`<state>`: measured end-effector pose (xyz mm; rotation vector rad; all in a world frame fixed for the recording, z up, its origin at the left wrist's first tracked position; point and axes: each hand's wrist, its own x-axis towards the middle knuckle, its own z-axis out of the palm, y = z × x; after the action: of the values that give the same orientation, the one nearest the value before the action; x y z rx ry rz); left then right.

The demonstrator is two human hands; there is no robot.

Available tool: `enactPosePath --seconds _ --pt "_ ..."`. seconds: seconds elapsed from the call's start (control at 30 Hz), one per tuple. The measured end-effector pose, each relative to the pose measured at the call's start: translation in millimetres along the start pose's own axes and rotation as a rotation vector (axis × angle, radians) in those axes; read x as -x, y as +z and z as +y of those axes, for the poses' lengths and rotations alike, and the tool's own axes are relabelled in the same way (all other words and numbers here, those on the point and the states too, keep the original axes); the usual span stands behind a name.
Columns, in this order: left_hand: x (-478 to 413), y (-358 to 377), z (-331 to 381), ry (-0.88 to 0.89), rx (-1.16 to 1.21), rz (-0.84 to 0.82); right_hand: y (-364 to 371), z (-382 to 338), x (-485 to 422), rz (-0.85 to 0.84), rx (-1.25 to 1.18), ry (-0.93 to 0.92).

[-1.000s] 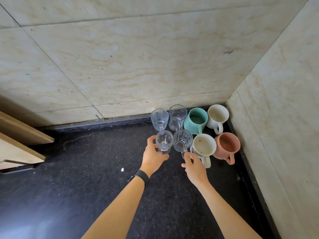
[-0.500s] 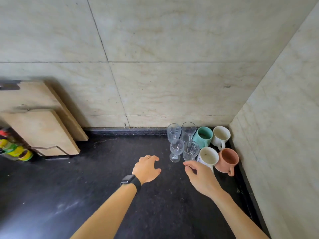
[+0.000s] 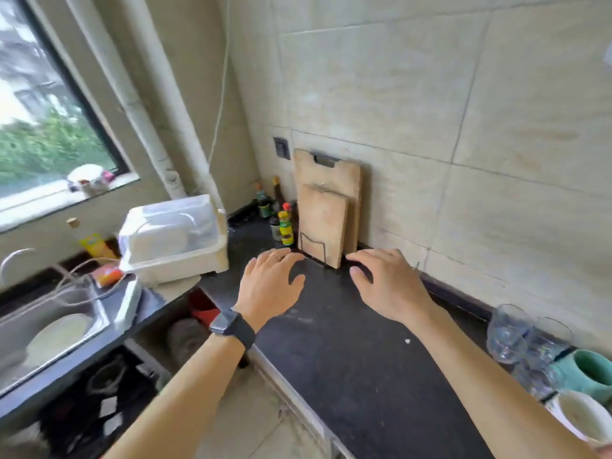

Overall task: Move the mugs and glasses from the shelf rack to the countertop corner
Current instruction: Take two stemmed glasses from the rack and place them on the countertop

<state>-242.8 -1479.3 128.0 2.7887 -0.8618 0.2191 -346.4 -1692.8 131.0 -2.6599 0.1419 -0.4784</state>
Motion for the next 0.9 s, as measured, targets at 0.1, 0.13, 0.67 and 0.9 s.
enactPosePath --seconds 0.1,0.13,0.67,0.9 --pt "69 -55 -72 -0.204 -0.064 0.085 23 -91 -22 -0.045 -0.053 -0.221" --pt "95 -74 -96 -0.265 -0.090 0.113 32 -125 -25 -0.057 -0.074 -0.290" --pt "544 -297 -381 -0.985 -0.326 0.286 186 -645 85 -0.222 -0.383 -0.903" --pt "654 -346 -478 -1.076 -0.309 0.298 226 -801 126 -0.252 -0.442 -0.990"
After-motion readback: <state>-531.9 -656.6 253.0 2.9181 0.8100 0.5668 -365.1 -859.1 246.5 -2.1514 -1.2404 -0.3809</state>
